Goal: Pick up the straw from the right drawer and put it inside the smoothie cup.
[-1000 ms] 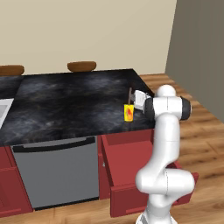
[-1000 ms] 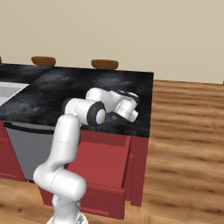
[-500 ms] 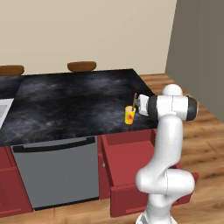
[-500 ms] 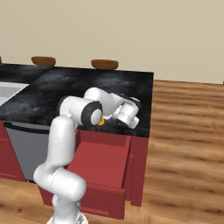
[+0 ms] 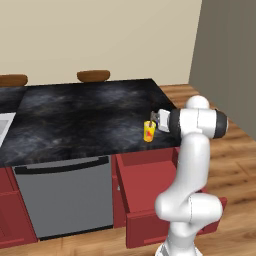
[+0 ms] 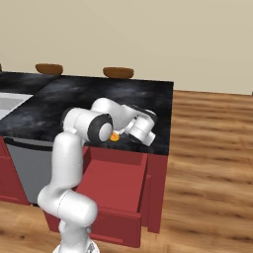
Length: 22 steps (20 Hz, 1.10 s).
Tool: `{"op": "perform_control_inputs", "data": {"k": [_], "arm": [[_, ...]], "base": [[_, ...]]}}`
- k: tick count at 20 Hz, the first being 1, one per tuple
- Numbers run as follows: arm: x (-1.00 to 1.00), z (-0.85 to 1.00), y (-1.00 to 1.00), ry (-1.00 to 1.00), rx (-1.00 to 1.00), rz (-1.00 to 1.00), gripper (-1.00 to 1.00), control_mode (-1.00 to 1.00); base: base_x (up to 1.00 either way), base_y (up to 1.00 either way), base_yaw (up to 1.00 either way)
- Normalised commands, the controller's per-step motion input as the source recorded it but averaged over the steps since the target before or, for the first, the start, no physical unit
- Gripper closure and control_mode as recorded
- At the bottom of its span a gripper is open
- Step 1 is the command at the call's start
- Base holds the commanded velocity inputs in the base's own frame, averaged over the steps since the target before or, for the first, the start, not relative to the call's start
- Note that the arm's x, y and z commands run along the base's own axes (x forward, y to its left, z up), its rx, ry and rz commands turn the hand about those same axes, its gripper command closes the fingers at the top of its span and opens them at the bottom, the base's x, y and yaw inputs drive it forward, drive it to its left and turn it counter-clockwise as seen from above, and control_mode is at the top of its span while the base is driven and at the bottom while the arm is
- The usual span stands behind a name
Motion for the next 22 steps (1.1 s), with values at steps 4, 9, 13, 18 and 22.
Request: {"op": "perform_control_inputs", "data": {"k": [4,9,13,18,22], "arm": [[-0.1,0.08,0.0,0.02,0.0,0.0,-1.0,-1.0],[-0.08,0.27,0.0,0.0,-0.01,0.0,-1.0,-1.0],[-0.51,0.71,0.07,-0.05,-0.06,0.0,-1.0,-1.0],[-0.94,0.84,0.2,-0.15,-0.17,0.0,-1.0,-1.0],[-1.0,0.69,0.05,-0.16,-0.23,0.0,-1.0,-1.0]], "base": [[0.0,0.0,0.0],[0.0,0.0,0.0],[0.0,0.0,0.0],[0.0,0.0,0.0],[0.0,0.0,0.0]]}}
